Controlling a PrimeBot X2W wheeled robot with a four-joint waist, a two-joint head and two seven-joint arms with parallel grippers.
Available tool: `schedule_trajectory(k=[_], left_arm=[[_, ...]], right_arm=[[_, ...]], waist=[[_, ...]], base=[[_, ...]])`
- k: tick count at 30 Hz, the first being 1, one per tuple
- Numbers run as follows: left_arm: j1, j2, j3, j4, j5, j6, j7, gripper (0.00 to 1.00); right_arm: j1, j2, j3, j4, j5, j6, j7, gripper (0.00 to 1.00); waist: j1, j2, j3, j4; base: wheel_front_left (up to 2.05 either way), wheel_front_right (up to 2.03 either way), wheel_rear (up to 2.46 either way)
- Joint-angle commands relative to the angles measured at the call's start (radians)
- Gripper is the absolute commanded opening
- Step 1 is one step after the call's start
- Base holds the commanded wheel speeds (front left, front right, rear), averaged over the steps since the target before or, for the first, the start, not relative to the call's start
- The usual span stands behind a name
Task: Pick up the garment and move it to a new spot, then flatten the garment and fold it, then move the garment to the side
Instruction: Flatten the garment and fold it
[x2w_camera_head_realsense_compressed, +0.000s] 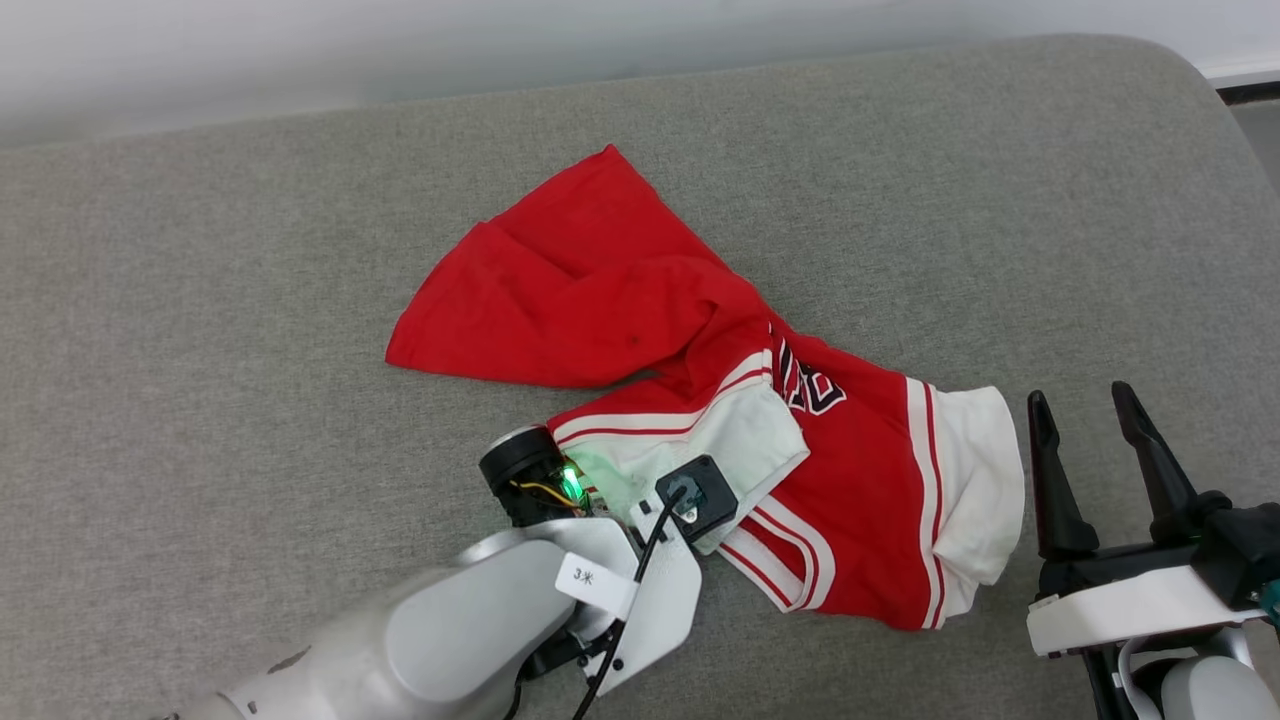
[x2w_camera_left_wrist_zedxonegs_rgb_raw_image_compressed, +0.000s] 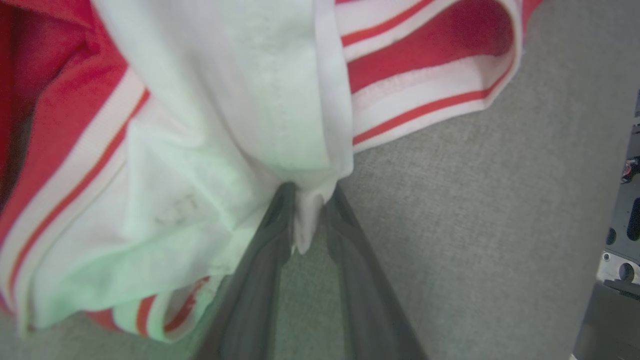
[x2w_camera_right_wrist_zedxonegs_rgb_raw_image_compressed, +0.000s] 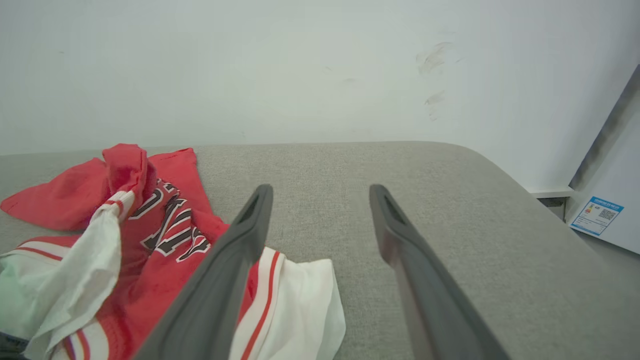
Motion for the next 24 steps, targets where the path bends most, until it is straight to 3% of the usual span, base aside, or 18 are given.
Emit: schedule_trajectory(k=[1, 10, 14, 19, 24], left_arm=[[0.04, 0.002, -0.026, 0.021, 0.003, 0.0, -0.018, 0.0], [-0.048, -0.046, 0.008, -0.041, 0.005, 0.002, -0.243, 0.0], [-0.056, -0.047, 0.07, -0.103, -0.014, 0.037, -0.333, 0.0], [-0.054, 0.012, 0.181, -0.18, -0.041, 0.115, -0.421, 0.0], [-0.012, 0.124, 0.296, -0.216, -0.085, 0.199, -0.485, 0.0]], right_arm=[[-0.011, 0.002, -0.005, 0.001, -0.005, -0.001, -0.004, 1.0], [0.025, 0.006, -0.026, 0.002, -0.01, -0.001, -0.005, 1.0], [0.038, 0.008, -0.03, 0.0, -0.009, -0.001, -0.004, 1.0], [0.044, 0.012, -0.037, -0.005, -0.013, -0.001, -0.005, 1.0], [0.044, 0.017, -0.042, -0.012, -0.015, -0.001, -0.005, 1.0]], waist=[[0.0, 0.0, -0.009, 0.007], [0.0, 0.0, -0.071, 0.076], [0.0, 0.0, -0.094, 0.111], [0.0, 0.0, -0.109, 0.145], [0.0, 0.0, -0.105, 0.162]], base=[[0.0, 0.0, 0.0], [0.0, 0.0, 0.0], [0.0, 0.0, 0.0], [0.0, 0.0, 0.0], [0.0, 0.0, 0.0]])
